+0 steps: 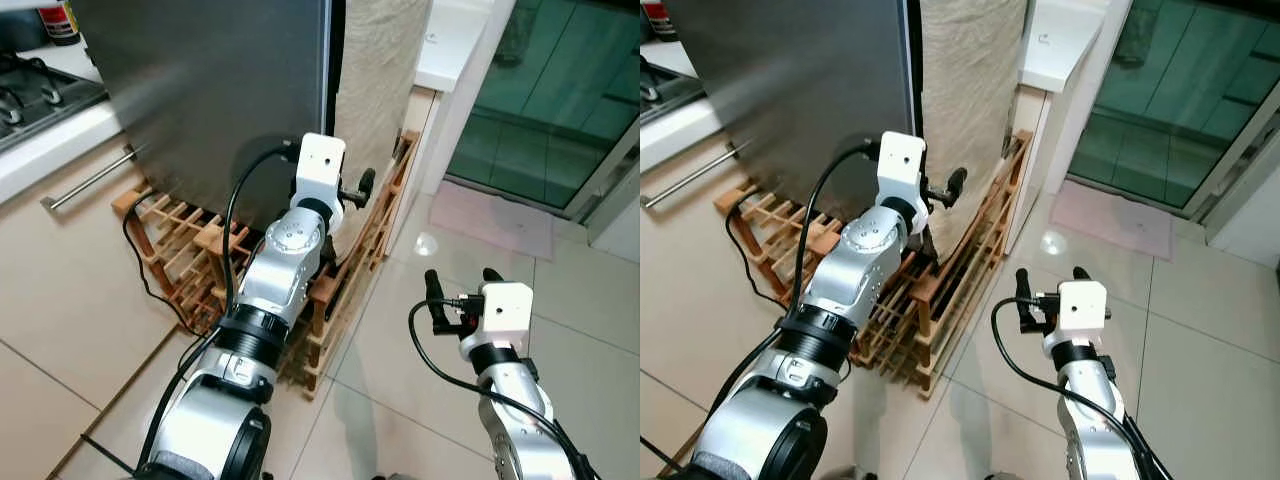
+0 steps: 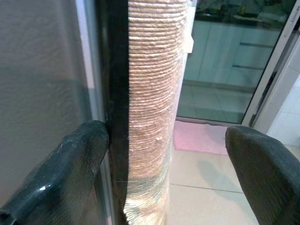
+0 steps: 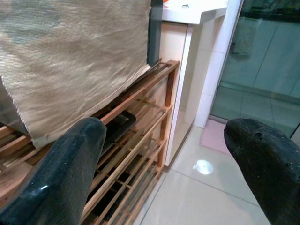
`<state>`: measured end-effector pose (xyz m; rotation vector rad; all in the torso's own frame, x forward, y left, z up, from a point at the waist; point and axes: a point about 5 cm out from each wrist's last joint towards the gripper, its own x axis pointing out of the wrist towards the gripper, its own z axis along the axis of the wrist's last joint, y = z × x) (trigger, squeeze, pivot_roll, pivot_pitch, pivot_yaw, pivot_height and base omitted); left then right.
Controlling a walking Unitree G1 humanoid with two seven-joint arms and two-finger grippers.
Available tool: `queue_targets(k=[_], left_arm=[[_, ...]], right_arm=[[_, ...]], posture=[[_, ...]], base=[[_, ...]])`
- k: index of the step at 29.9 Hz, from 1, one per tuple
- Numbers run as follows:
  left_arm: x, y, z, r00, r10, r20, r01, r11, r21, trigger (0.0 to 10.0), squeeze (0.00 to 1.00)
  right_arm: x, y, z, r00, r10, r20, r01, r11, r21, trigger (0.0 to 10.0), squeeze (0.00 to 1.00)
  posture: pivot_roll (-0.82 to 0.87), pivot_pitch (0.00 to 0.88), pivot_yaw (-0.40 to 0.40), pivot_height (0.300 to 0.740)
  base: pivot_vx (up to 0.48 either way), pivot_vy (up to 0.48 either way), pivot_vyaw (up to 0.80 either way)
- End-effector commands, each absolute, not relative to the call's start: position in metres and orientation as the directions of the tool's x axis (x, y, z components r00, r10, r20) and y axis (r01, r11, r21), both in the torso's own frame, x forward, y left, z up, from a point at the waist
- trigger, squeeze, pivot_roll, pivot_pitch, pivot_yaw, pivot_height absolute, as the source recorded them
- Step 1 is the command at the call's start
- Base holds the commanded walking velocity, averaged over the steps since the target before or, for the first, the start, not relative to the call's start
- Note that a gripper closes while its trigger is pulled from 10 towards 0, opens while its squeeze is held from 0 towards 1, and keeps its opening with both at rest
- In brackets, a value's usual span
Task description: Restocking fridge
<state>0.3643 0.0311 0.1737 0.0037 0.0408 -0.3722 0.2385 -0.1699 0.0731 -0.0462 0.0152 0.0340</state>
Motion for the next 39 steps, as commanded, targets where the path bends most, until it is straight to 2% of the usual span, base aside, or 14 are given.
queue_targets(k=[1,5,9,13,27,33,39], left_arm=[[0.36,0.003,0.186,0.892,-0.453,-0.004,0.453,0.892,0.003,10.0,0.0],[0.351,-0.022,0.186,0.816,-0.578,-0.023,0.578,0.816,-0.017,10.0,0.0],[0.346,-0.035,0.188,0.77,-0.638,-0.015,0.638,0.77,-0.012,10.0,0.0],[0.333,-0.053,0.199,0.673,-0.738,0.049,0.739,0.672,-0.041,10.0,0.0],[0.313,-0.073,0.234,0.504,-0.838,0.21,0.864,0.491,-0.114,10.0,0.0],[0.307,-0.076,0.238,0.465,-0.856,0.229,0.885,0.446,-0.131,10.0,0.0],[0.309,-0.07,0.238,0.49,-0.843,0.221,0.872,0.474,-0.121,10.0,0.0]], right_arm=[[0.24,-0.171,0.075,0.999,0.038,-0.006,-0.038,0.998,-0.049,10.0,0.0],[0.241,-0.17,0.075,0.999,0.042,-0.005,-0.042,0.998,-0.05,10.0,0.0],[0.241,-0.17,0.075,0.999,0.043,-0.003,-0.043,0.998,-0.05,10.0,0.0],[0.24,-0.169,0.075,0.999,0.045,-0.004,-0.045,0.998,-0.05,10.0,0.0],[0.241,-0.168,0.072,0.999,0.043,-0.019,-0.044,0.998,-0.049,10.0,0.0],[0.242,-0.169,0.07,0.999,0.04,-0.025,-0.042,0.998,-0.049,10.0,0.0],[0.243,-0.169,0.069,0.999,0.038,-0.025,-0.039,0.998,-0.048,10.0,0.0]], posture=[[0.02,0.0,-0.017,0.736],[0.01,0.0,-0.018,0.736],[0.01,0.0,-0.016,0.736],[0.01,0.005,-0.014,0.736],[0.01,0.014,-0.011,0.736],[0.0,0.015,-0.01,0.736],[0.01,0.017,-0.011,0.736]], base=[[0.0,0.0,0.0],[0.0,0.0,0.0],[0.0,0.0,0.0],[0.0,0.0,0.0],[0.0,0.0,0.0],[0.0,0.0,0.0],[0.0,0.0,0.0]])
